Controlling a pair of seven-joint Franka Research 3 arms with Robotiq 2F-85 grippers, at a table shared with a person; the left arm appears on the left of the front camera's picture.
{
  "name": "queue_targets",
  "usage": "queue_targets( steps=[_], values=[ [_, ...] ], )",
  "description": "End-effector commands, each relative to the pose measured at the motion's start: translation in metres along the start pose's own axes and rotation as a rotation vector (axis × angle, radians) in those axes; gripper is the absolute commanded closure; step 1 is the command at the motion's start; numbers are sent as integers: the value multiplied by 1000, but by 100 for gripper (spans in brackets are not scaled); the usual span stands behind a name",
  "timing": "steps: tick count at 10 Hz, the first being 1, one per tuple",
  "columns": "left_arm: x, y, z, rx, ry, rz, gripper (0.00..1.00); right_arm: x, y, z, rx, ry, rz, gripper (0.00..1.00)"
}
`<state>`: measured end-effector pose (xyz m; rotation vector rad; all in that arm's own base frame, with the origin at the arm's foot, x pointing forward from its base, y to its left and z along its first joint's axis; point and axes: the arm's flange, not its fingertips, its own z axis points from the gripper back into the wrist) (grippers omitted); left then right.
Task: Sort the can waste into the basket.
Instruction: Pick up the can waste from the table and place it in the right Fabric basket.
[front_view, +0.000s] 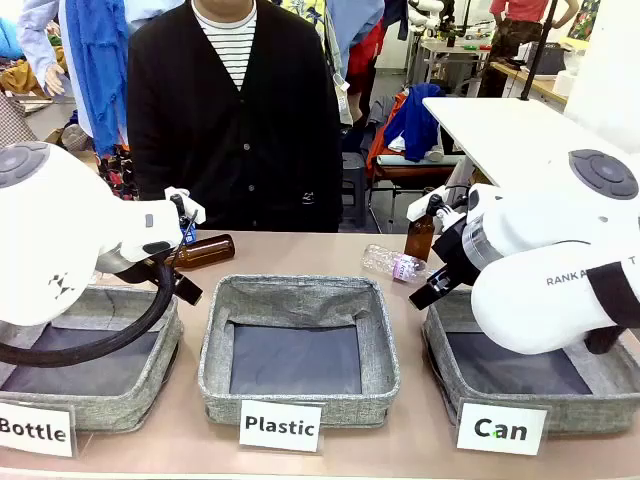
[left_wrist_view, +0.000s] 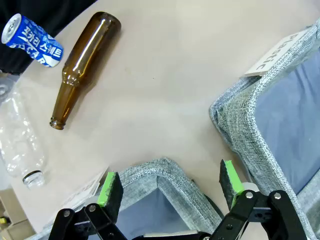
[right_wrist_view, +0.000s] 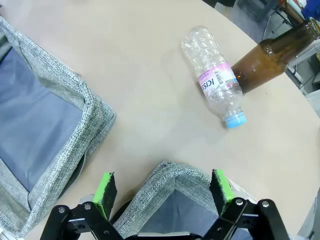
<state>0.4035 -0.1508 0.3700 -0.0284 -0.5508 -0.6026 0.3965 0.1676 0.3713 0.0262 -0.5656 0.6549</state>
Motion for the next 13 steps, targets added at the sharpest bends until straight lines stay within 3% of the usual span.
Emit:
queue_targets(
  steps=[1,13],
  values=[
    [0,0,0,0,0,0,0,0,0,0,0,0,0,0],
    [0,0,0,0,0,0,0,0,0,0,0,0,0,0]
  ],
)
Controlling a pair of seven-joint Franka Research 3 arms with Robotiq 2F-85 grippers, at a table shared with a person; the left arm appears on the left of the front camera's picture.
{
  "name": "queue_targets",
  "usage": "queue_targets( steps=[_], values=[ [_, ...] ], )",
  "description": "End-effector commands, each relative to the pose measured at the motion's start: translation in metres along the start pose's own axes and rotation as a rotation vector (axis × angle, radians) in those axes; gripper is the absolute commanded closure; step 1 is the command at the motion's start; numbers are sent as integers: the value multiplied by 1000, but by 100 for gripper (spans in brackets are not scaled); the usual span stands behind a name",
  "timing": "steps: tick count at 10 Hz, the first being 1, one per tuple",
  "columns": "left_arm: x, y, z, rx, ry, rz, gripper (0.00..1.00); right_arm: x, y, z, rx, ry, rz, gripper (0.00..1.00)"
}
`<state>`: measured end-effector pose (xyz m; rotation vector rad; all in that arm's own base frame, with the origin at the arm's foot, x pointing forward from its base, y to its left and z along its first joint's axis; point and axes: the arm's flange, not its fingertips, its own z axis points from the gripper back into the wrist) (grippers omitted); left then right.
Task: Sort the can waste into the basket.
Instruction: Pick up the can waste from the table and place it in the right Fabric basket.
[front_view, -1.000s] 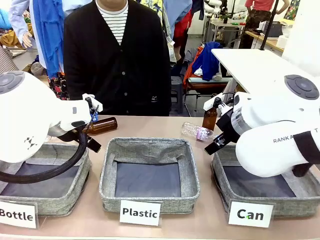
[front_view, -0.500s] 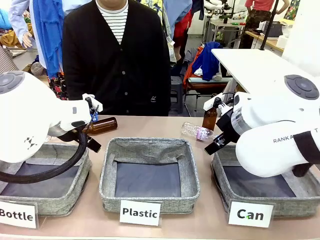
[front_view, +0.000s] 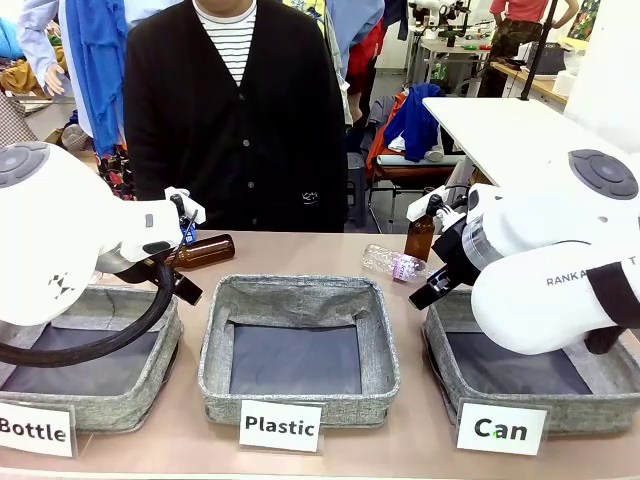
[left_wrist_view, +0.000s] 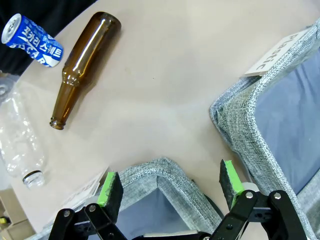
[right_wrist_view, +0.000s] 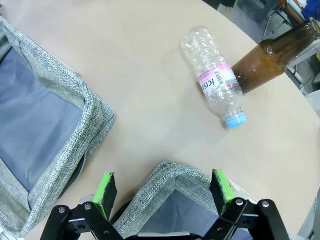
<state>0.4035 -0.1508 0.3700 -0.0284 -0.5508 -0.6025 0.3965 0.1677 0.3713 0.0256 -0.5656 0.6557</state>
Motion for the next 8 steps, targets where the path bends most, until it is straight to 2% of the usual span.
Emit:
queue_targets(
  steps=[1,4,5,6,7,8],
  values=[
    [0,0,0,0,0,0,0,0,0,0,0,0,-1,0],
    [0,0,0,0,0,0,0,0,0,0,0,0,0,0],
    [3,-6,37,-107,-49,-49,0,9,11,25,76,-31,60,0],
    [6,-15,76,-168,-72,-23,0,11,20,55,153,-40,104,0],
    [4,-22,112,-239,-52,28,0,6,24,87,283,-2,103,0],
    [0,-33,145,-304,-53,82,0,-10,18,121,356,-1,101,0]
  ],
)
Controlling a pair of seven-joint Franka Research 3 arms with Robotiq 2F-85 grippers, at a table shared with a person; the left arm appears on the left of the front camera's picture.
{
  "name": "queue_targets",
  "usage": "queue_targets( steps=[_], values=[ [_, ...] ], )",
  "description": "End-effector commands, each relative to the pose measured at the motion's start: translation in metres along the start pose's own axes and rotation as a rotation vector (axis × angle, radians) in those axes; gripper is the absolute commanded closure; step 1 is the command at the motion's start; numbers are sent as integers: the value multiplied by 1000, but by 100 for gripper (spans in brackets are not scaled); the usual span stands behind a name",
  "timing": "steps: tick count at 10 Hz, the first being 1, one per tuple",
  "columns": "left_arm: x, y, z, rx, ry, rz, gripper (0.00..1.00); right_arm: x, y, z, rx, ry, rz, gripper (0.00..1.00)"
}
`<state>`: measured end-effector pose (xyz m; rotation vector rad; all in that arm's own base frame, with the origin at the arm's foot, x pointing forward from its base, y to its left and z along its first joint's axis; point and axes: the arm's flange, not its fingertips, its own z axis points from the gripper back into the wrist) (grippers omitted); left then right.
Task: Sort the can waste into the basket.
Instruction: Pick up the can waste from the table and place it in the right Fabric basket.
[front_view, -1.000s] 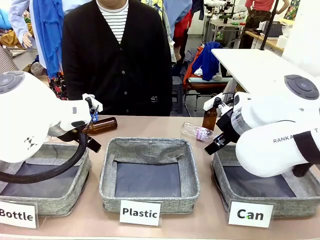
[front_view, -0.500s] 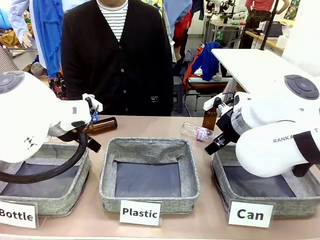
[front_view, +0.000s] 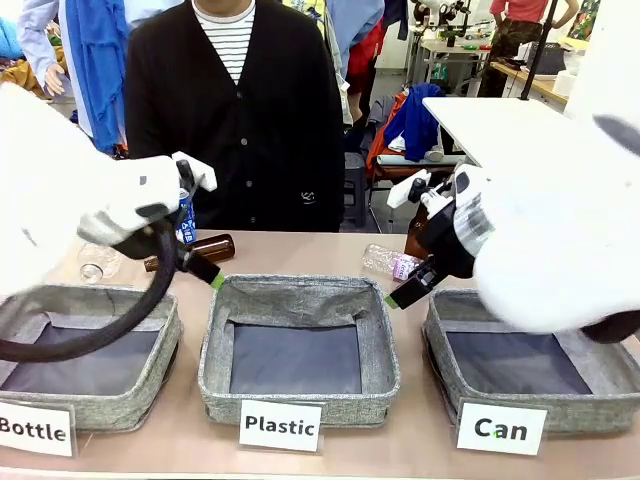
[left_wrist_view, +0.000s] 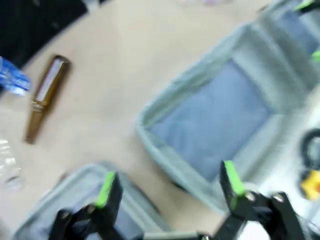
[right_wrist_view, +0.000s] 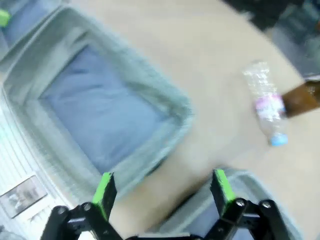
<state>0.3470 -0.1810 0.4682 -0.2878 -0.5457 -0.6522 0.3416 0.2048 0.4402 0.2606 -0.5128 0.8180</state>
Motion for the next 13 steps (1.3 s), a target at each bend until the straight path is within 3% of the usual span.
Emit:
queue_targets(
  steps=[1,3,5,7,9,11,13],
  values=[
    [-35,-5,77,-144,-6,78,0,-49,-16,83,190,-16,19,0],
    [-78,26,129,-380,-101,47,0,-103,-36,137,282,-155,-23,0],
    [-133,97,159,-483,-266,232,0,-172,-90,166,265,-361,-260,0],
    [-190,150,167,-510,-426,420,0,-231,-146,164,287,-484,-522,0],
    [-237,189,156,-531,-551,635,0,-275,-184,153,281,-546,-730,0],
    [-271,207,132,-556,-650,832,0,-310,-207,145,251,-586,-905,0],
    [-276,226,114,-497,-628,953,0,-321,-211,138,203,-597,-983,0]
  ],
)
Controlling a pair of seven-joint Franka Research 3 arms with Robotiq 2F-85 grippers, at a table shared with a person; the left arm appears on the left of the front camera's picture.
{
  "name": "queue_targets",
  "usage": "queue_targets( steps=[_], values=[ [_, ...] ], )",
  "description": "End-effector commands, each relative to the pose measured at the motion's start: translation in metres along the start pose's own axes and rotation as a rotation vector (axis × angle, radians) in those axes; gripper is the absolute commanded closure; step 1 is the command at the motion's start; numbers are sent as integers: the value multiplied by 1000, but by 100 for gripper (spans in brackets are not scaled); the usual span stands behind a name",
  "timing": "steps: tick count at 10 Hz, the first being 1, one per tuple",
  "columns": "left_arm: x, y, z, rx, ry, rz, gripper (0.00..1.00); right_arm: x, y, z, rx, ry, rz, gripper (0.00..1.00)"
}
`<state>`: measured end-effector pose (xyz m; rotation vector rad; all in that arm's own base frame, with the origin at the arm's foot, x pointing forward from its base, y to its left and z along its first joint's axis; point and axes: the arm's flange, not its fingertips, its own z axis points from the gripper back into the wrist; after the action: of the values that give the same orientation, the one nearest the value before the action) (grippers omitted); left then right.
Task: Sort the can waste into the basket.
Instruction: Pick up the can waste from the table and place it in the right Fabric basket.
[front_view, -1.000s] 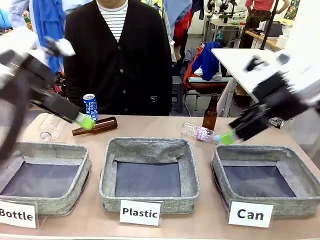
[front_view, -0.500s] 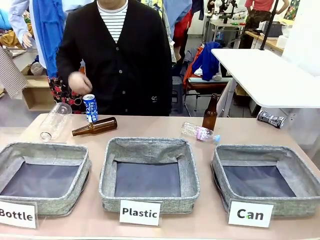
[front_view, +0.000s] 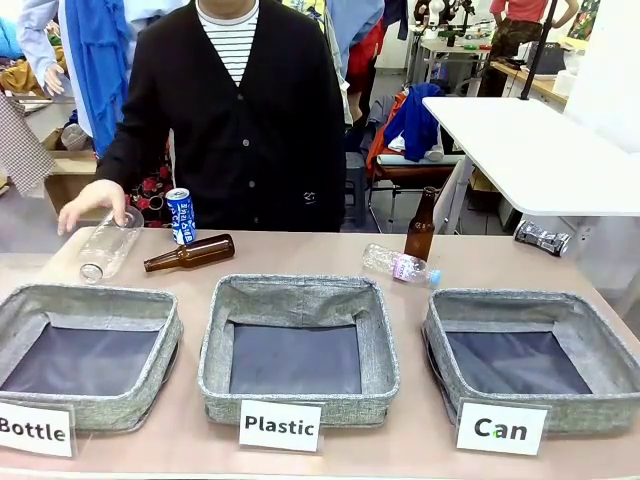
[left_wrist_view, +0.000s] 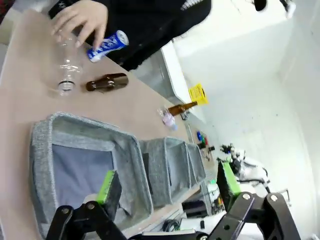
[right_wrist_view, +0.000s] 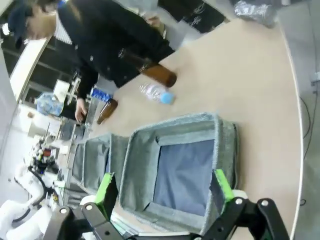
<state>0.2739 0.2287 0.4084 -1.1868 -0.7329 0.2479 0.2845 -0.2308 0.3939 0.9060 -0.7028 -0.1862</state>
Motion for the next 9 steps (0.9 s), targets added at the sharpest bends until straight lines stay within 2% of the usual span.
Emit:
queue_targets(
  steps=[1,6,9],
  values=[
    [-2,-18,6,-13,33,-53,0,0,9,4,13,28,37,0],
    [-2,-18,6,-13,33,-53,0,-2,10,0,1,43,7,0],
    [-2,-18,6,-13,33,-53,0,49,100,-65,-381,83,297,0]
  ],
)
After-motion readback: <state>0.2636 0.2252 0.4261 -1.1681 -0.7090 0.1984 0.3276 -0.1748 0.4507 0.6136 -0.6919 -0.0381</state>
